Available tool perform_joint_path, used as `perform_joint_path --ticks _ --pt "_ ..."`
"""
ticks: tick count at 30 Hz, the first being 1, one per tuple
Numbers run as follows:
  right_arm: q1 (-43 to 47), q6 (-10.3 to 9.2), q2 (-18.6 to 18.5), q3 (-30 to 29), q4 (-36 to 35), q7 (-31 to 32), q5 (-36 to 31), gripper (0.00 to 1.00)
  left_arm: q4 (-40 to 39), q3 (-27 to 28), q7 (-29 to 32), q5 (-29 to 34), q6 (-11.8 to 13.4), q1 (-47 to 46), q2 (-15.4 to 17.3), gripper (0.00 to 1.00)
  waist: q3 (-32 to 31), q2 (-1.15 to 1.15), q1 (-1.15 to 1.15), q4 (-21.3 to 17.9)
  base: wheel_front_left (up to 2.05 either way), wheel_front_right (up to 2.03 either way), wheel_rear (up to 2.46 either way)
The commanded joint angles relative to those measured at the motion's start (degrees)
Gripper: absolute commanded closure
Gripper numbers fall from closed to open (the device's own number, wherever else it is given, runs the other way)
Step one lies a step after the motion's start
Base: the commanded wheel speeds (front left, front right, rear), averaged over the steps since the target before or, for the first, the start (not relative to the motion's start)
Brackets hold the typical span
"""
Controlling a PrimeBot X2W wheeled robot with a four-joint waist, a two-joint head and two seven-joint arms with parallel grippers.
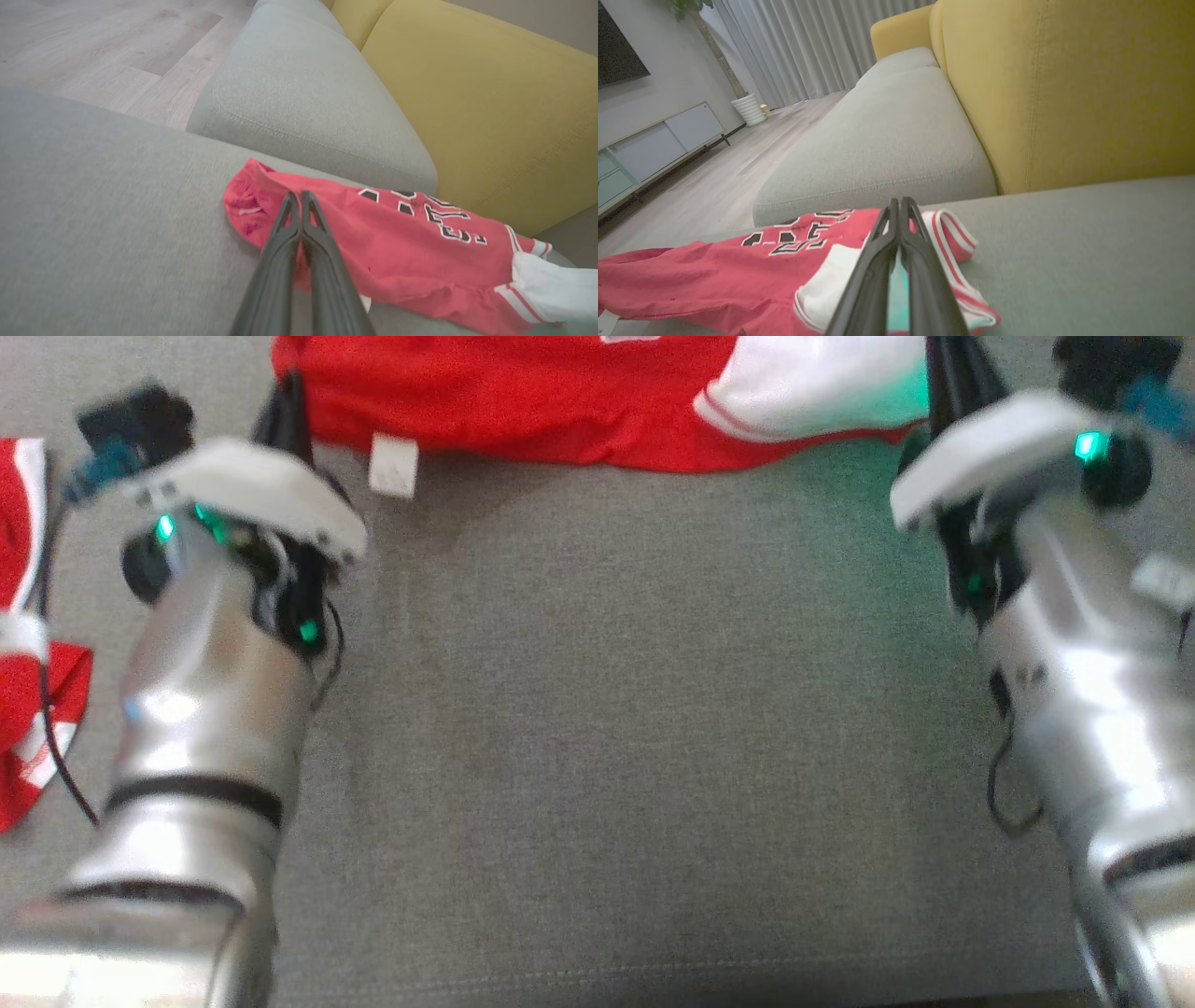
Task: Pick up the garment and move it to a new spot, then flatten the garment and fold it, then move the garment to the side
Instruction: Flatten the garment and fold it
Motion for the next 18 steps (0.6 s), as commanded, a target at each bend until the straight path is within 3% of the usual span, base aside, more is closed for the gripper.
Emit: perform_joint_path --ticks 1,10,14,18 --pt "3.2 -0.05 -0.2 1.3 -4.3 -1.2 1.4 1.0 -4.0 1.5 -0.3 0.3 -0.2 2.2 1.7 1.0 -1.1 0.0 0.0 0.3 0.0 0.0 0.0" --pt "25.3 -0.05 -4.1 -0.7 -22.8 -2.0 3.9 1.0 -18.8 2.5 -0.3 2.4 -0.4 21.0 1.5 1.0 -4.5 0.0 0.0 0.2 0.0 0.0 0.0" --pt "36.7 -0.05 -4.6 -5.3 -32.9 -0.1 2.2 1.0 -26.4 3.6 -0.3 2.9 -0.3 29.5 2.0 1.0 -5.9 0.0 0.0 0.2 0.0 0.0 0.0" --pt "47.8 -0.05 -2.8 -11.5 -44.3 4.4 -0.6 1.0 -33.3 4.4 -0.1 3.0 0.5 36.9 2.9 1.0 -7.7 0.0 0.0 0.5 0.0 0.0 0.0"
